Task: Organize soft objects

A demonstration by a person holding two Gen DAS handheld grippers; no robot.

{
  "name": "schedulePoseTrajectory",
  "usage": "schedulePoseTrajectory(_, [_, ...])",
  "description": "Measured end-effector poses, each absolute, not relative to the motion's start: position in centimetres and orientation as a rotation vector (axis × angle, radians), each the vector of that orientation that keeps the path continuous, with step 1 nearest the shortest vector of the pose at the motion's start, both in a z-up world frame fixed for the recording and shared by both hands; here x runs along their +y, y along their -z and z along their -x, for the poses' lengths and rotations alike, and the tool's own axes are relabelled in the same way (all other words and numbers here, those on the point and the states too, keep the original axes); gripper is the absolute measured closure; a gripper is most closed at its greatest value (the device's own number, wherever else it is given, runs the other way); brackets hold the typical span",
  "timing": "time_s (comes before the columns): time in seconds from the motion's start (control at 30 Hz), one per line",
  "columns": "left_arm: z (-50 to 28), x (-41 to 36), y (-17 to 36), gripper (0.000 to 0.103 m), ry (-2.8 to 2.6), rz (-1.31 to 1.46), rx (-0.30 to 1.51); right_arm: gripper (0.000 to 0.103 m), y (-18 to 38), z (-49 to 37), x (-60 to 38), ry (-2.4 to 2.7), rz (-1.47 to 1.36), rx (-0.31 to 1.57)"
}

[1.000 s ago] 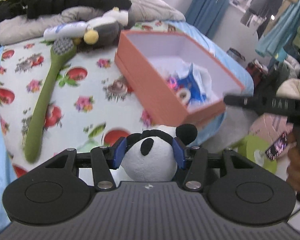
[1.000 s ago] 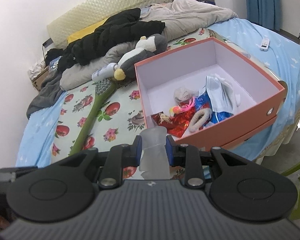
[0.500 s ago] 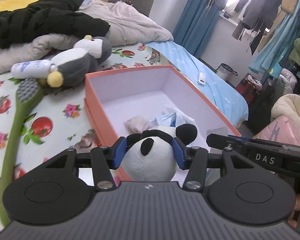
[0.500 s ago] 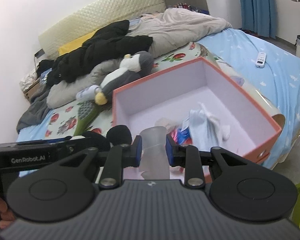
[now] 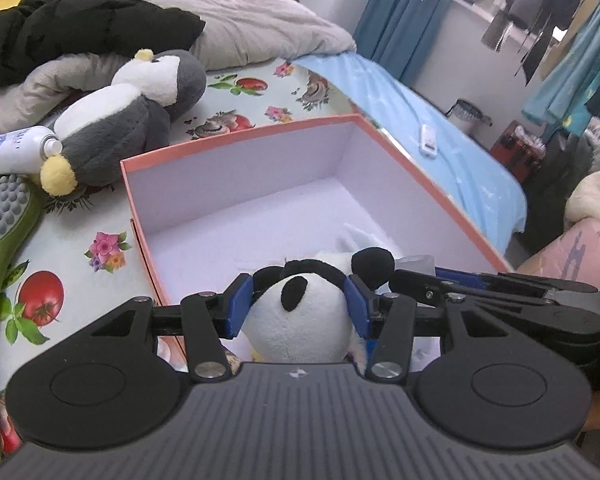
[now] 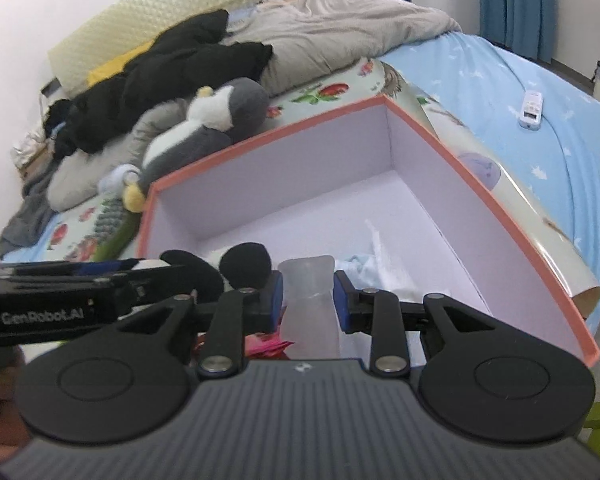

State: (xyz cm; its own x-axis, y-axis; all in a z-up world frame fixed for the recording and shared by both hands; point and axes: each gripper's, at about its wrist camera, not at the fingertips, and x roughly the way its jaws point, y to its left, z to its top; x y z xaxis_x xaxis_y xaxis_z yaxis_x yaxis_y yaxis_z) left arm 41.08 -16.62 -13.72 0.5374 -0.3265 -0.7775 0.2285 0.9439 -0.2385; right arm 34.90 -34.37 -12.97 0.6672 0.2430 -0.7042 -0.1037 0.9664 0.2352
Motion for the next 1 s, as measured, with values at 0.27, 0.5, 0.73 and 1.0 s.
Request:
schedulePoseTrajectory(0.27, [-41.1, -15.9, 13.8, 0.037, 0.334, 0.119, 0.955, 0.059, 14.1, -36.1, -34.8, -0.177, -0.194, 0.864])
schedulePoseTrajectory(0.5, [-37.3, -14.6, 9.4, 0.035, 0.331, 0.127, 0.895, 0.059, 10.7, -33.5, -34.9, -0.178, -0.2, 0.795])
schedulePoseTrajectory(0.73, [-31.0, -13.4, 4.0, 0.034, 0.335, 0.121, 0.81, 0.059, 5.3, -27.8, -34.3, -0.196, -0.195, 0.68])
schedulePoseTrajectory(1.0, [-22.4, -12.6, -1.3, 0.03, 0.359, 0.112, 0.701, 0.059, 0.1, -20.1, -33.7, -0.201, -0.183, 0.554])
